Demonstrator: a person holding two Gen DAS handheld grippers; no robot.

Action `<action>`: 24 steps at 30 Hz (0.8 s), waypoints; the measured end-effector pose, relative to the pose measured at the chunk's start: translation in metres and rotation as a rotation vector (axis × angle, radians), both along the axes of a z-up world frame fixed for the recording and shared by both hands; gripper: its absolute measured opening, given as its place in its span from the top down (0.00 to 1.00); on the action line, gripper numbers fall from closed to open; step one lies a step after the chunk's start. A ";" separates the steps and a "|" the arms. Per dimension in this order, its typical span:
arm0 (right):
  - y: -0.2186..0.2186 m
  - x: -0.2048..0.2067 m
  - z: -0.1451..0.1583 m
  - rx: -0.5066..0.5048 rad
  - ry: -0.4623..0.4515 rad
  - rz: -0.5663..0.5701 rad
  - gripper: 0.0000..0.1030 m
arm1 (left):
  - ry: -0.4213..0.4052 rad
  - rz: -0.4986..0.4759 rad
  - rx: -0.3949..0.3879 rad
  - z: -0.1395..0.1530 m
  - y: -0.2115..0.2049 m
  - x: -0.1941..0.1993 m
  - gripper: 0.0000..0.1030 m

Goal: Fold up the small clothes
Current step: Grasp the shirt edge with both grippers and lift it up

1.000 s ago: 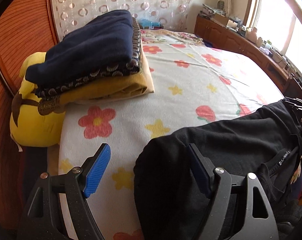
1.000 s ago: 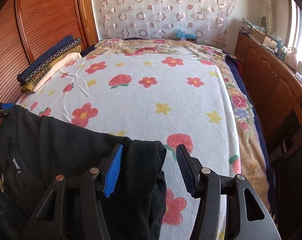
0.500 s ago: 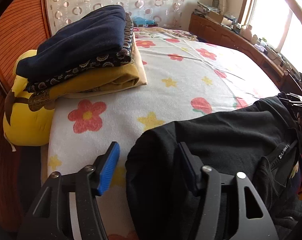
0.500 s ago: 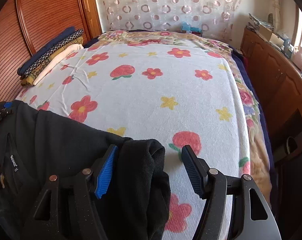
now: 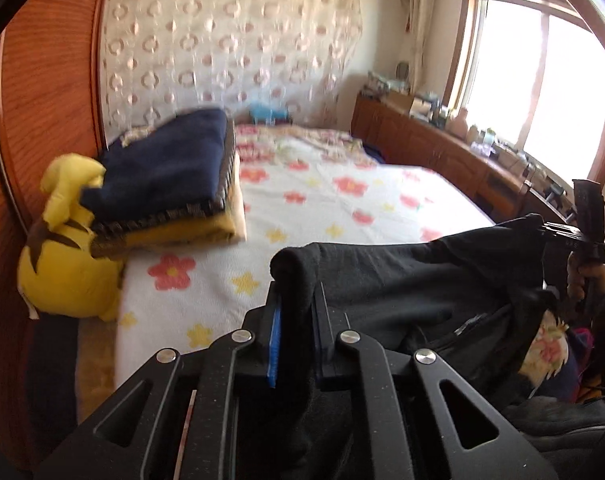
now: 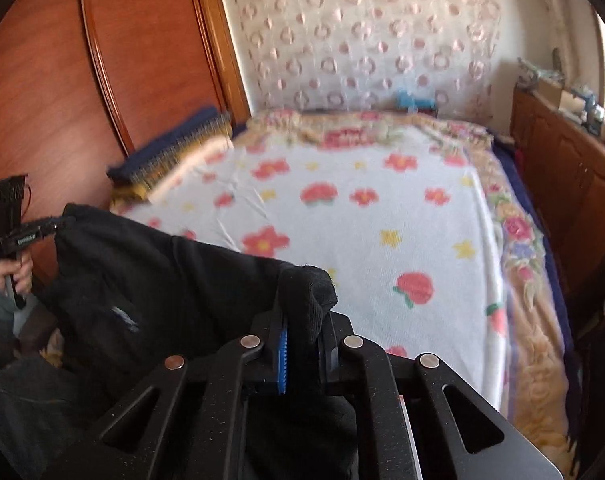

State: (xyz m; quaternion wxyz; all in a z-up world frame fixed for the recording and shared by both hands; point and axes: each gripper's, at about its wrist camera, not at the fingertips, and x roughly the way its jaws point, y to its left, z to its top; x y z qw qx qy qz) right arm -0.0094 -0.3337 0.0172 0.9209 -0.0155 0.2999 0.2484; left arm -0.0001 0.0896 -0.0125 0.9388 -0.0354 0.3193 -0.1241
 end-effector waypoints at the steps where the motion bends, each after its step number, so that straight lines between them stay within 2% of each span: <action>1: -0.004 -0.011 0.013 -0.002 -0.028 -0.023 0.90 | -0.048 0.000 0.017 0.018 -0.002 -0.012 0.87; 6: -0.012 -0.070 0.089 -0.019 -0.184 -0.007 0.91 | -0.213 -0.025 -0.030 0.086 -0.001 -0.048 0.87; 10: -0.013 -0.109 0.135 -0.008 -0.271 0.021 0.91 | -0.319 -0.070 -0.061 0.131 -0.005 -0.074 0.87; 16: -0.016 -0.157 0.193 0.016 -0.382 0.047 0.91 | -0.442 -0.065 -0.055 0.170 0.000 -0.098 0.87; 24: -0.038 -0.211 0.240 0.018 -0.532 0.020 0.91 | -0.576 -0.023 -0.056 0.220 0.015 -0.099 0.87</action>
